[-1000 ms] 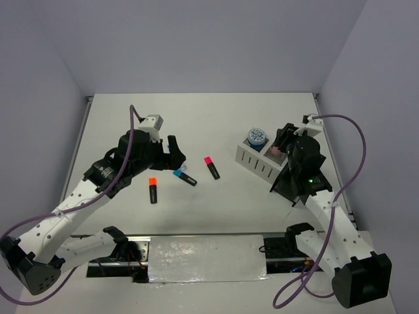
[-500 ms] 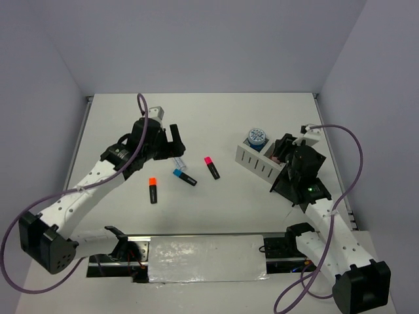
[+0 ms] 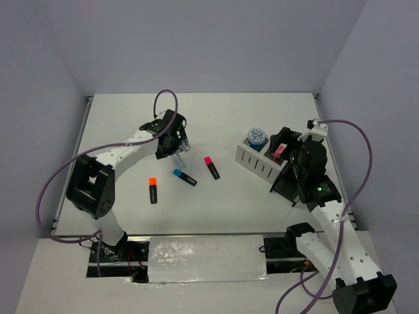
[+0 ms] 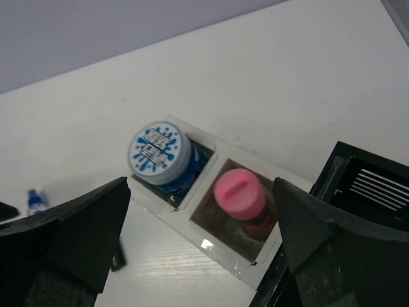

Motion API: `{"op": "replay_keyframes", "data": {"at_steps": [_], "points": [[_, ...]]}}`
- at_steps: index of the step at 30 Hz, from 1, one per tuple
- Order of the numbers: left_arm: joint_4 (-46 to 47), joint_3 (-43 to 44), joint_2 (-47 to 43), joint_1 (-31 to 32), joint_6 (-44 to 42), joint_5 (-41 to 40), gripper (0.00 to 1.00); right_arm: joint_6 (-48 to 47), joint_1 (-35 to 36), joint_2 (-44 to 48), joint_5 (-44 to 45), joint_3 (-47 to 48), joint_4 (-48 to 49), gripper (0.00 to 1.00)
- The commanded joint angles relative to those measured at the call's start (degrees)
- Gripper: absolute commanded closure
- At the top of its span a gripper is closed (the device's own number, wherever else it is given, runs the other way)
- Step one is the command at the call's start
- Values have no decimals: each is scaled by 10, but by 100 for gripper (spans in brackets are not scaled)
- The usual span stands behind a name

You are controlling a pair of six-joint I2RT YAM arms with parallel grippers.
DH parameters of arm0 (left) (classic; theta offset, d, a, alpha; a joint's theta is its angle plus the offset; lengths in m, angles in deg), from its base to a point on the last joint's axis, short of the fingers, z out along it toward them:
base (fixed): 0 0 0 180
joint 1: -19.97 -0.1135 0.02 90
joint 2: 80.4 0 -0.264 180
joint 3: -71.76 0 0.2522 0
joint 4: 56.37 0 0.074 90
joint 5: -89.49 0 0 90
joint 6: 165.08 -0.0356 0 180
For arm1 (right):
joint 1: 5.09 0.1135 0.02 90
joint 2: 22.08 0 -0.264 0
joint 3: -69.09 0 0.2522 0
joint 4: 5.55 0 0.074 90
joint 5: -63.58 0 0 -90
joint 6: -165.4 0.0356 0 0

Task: Sort the stationery into containers
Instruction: Pick up the stationery from the center of the board.

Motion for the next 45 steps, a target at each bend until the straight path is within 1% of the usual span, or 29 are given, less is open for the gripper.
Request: {"op": "replay_keyframes", "data": {"at_steps": [1,2,6,9,11,12,13,14,15,16,17,19,21,22,23,24,25,26,27,28,29,30,31,32,36,39,45], "points": [[-47,23,33,1,66,-34,8,21,1,21,-12,74,-88,0],[-62,35,59,4,74,-36,13,21,1,24,-16,94,-101,0],[-89,63,118,15,98,-33,20,21,1,24,-44,142,-160,0],[-94,70,149,25,111,-37,23,21,1,26,-66,173,-178,0],[-93,73,169,25,114,-41,27,20,2,28,-84,181,-182,0],[-93,77,174,25,114,-44,32,19,1,29,-88,187,-185,0],[-90,84,180,25,111,-47,46,16,2,29,-91,197,-188,0],[-91,89,190,25,107,-49,54,14,2,29,-95,202,-192,0],[-91,96,194,24,103,-51,65,11,3,29,-96,205,-197,0],[-88,105,198,25,93,-55,85,9,2,29,-100,212,-200,0],[-87,111,198,25,90,-58,91,9,2,28,-108,215,-202,0],[-75,127,193,24,66,-60,100,13,3,27,-123,216,-201,0],[-52,142,181,28,43,-58,100,23,3,25,-161,209,-186,0],[-35,140,157,30,11,-43,100,41,2,22,-172,208,-183,0],[22,120,114,38,-31,-30,100,67,2,15,-194,206,-179,0],[65,101,84,43,-54,2,100,80,3,10,-210,207,-167,0],[108,76,55,50,-74,2,100,95,3,4,-228,206,-167,0],[156,49,20,60,-92,51,100,113,3,-8,-247,206,-151,0],[270,-14,-46,62,-130,98,100,130,2,-12,-283,204,-139,0],[316,-44,-73,65,-139,143,100,164,3,-19,-302,202,-112,0],[360,-86,-99,69,-143,223,100,182,3,-29,-319,197,-97,0],[393,-96,-120,71,-150,257,100,196,4,-35,-351,195,-79,0],[420,-99,-147,75,-157,281,100,217,7,-41,-361,194,-54,0],[417,-86,-153,82,-158,327,100,222,18,-58,-364,201,-51,0],[402,-50,-158,104,-186,421,100,208,61,-99,-351,232,-51,0],[389,-36,-158,114,-200,455,100,202,80,-118,-341,239,-33,0],[387,-31,-158,121,-203,481,100,197,91,-133,-345,230,-2,3]]}}
